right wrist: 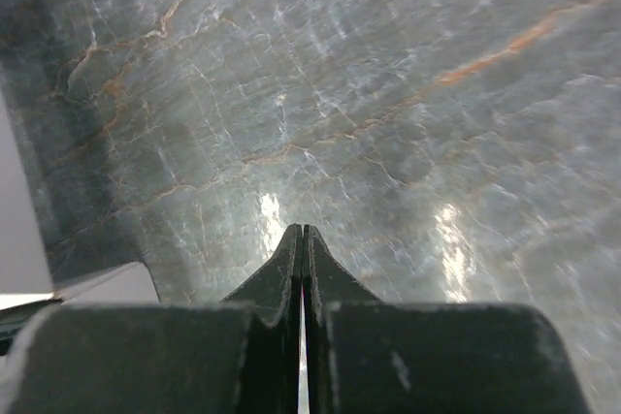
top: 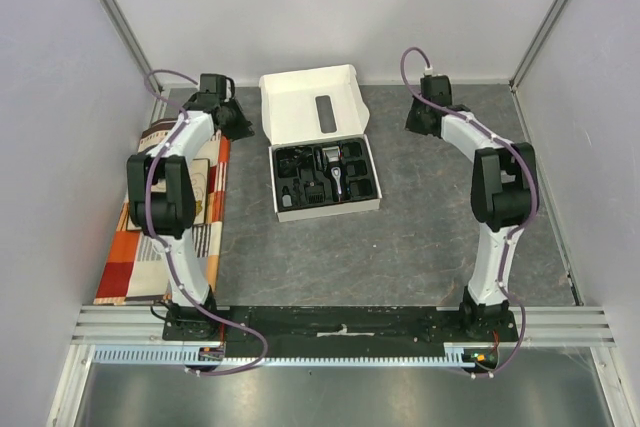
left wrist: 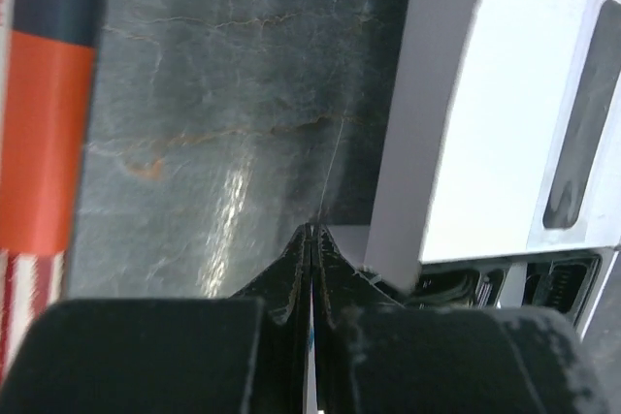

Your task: Sort the hair-cutting tools

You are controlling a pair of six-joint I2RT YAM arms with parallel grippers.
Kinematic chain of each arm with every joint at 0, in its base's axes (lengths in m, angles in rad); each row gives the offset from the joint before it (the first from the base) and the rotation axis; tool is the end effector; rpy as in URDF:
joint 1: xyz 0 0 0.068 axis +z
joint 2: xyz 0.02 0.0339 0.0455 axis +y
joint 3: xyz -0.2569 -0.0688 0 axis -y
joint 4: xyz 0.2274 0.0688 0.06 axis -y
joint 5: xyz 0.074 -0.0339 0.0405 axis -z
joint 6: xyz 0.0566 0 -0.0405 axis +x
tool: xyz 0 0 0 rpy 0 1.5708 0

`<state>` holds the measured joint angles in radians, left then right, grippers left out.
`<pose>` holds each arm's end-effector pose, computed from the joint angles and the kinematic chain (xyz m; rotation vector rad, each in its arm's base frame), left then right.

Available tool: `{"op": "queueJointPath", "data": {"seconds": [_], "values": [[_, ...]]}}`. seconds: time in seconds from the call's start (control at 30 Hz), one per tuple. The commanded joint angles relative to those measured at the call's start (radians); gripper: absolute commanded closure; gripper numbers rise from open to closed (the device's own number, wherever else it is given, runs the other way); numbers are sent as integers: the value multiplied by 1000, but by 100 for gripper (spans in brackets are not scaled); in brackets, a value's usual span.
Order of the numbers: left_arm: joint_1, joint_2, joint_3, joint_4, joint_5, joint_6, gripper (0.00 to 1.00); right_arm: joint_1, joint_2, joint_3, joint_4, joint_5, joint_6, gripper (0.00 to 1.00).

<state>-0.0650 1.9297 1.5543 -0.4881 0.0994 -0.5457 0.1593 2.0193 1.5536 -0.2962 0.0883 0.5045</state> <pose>0.4272 -0.0334 0.2274 -0.5434 2.4075 -0.3909 0.4509 0.0674 0.2065 0.4454 2.2975 0.2286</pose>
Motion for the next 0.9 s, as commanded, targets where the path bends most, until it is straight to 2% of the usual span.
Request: {"op": "queueJointPath", "data": {"seconds": [0.0, 0.03, 0.5, 0.87], "values": [[50, 119, 78, 109, 235, -117, 98, -15, 99, 71, 147, -188, -57, 100], [59, 141, 82, 144, 285, -143, 98, -18, 137, 80, 167, -203, -57, 100], [62, 462, 406, 167, 460, -209, 98, -27, 466, 428, 265, -473, 137, 100], [56, 561, 437, 305, 605, -298, 98, 12, 679, 666, 436, -711, 364, 100]]}}
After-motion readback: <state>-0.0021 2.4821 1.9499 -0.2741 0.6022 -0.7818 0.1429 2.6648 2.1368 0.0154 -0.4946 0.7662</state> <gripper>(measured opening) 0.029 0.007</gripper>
